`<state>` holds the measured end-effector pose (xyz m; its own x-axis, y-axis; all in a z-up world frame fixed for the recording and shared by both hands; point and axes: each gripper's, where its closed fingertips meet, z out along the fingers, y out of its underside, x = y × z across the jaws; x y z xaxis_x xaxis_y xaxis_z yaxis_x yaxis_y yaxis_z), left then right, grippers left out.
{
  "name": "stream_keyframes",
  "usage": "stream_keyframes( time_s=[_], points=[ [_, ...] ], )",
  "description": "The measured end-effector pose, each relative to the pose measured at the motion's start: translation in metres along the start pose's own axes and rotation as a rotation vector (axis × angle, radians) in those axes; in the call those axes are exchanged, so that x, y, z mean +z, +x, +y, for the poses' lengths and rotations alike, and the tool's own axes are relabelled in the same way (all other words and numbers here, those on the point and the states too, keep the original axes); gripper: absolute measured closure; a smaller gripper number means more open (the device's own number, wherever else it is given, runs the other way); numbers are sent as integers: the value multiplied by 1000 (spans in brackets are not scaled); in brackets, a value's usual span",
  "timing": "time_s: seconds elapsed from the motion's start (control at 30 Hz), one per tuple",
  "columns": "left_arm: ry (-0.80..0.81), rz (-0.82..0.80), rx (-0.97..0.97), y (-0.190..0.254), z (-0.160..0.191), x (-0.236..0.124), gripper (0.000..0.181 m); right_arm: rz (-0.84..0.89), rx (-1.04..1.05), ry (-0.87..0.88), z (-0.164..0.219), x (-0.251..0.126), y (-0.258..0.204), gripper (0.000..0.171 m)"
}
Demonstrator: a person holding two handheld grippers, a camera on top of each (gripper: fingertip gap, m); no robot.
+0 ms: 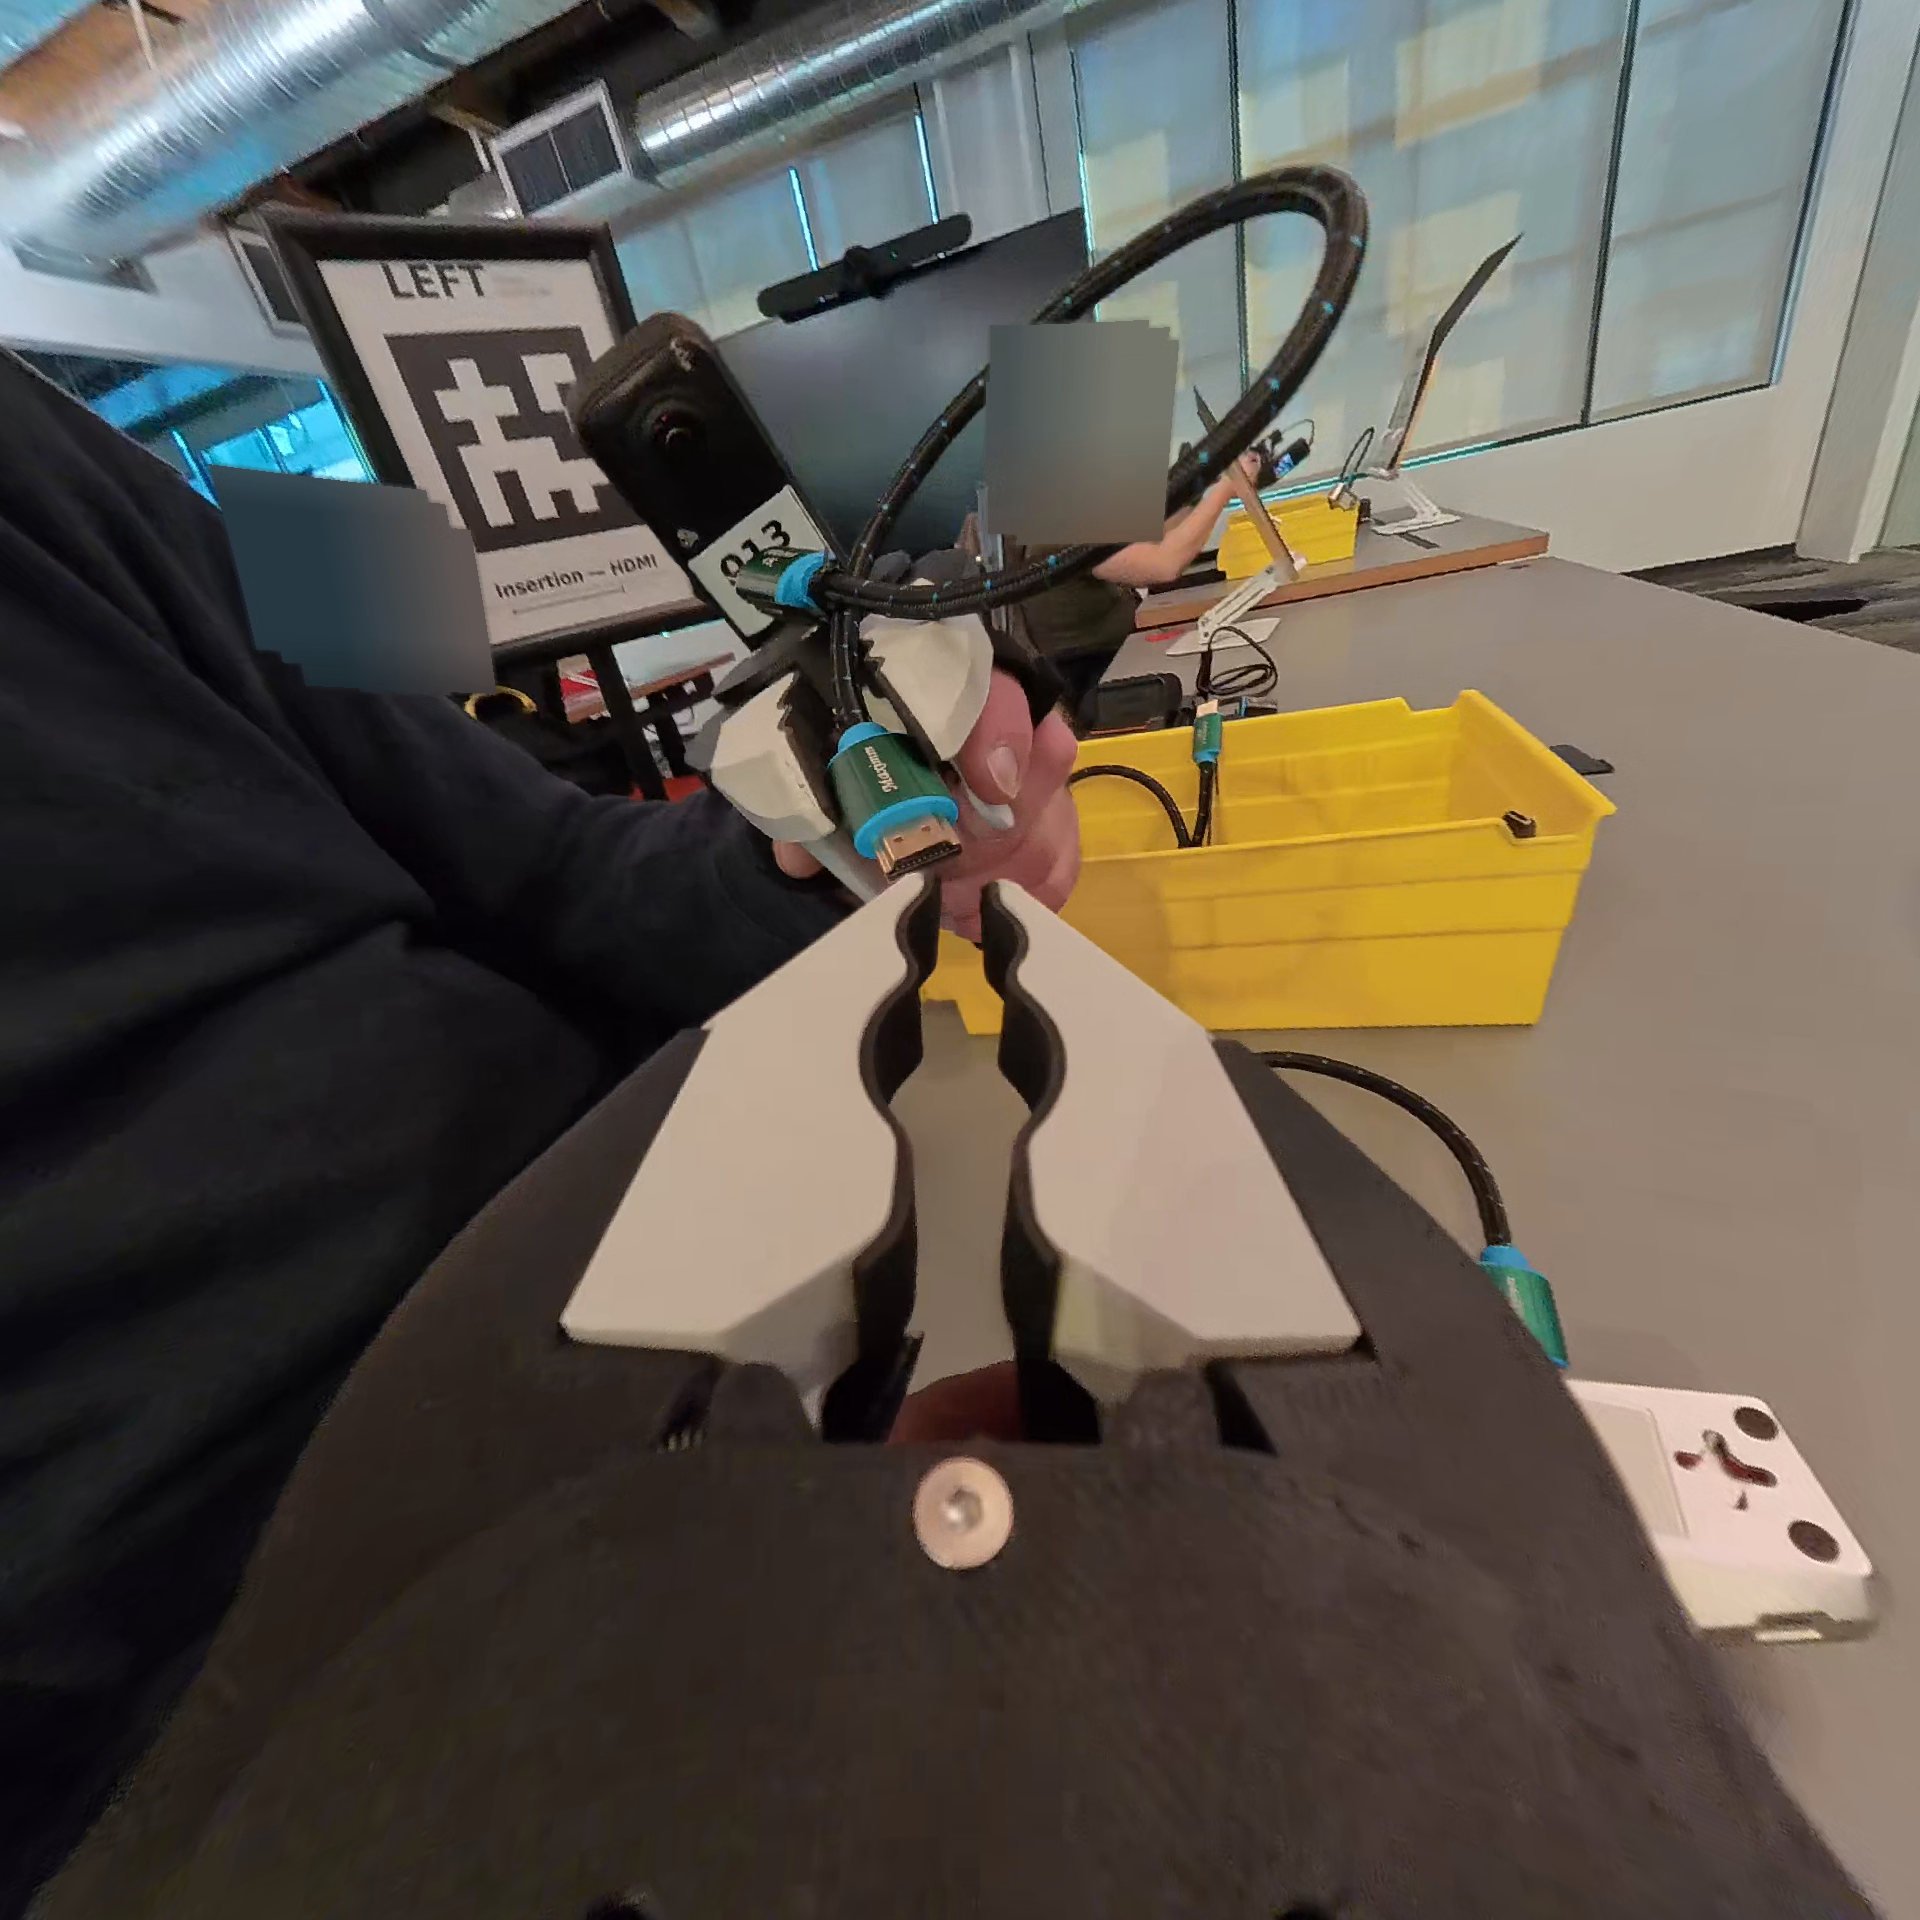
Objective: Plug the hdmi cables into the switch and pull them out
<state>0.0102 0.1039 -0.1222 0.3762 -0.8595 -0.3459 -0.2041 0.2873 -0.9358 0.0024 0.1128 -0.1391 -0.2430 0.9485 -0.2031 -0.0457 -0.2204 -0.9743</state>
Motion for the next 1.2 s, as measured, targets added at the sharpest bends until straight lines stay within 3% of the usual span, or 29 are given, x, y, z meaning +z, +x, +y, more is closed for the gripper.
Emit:
stream_keyframes(
  time_s=[0.17, 0.4, 0.73, 1.2],
  points=[
    [-25, -37, 110, -1, -4, -1, 160, -92, 92, 58, -7, -2, -9, 148],
    [-71, -92, 248, 1, -5, 2, 159, -132, 114, 90, -13, -5, -14, 160],
    [-95, -133, 373, 1, -8, 3, 160, -159, 150, 129, -19, -6, -15, 159],
    [-85, -165, 291, -4, -1, 6, 160, -77, 86, 111, -17, -7, -5, 161]
  ],
)
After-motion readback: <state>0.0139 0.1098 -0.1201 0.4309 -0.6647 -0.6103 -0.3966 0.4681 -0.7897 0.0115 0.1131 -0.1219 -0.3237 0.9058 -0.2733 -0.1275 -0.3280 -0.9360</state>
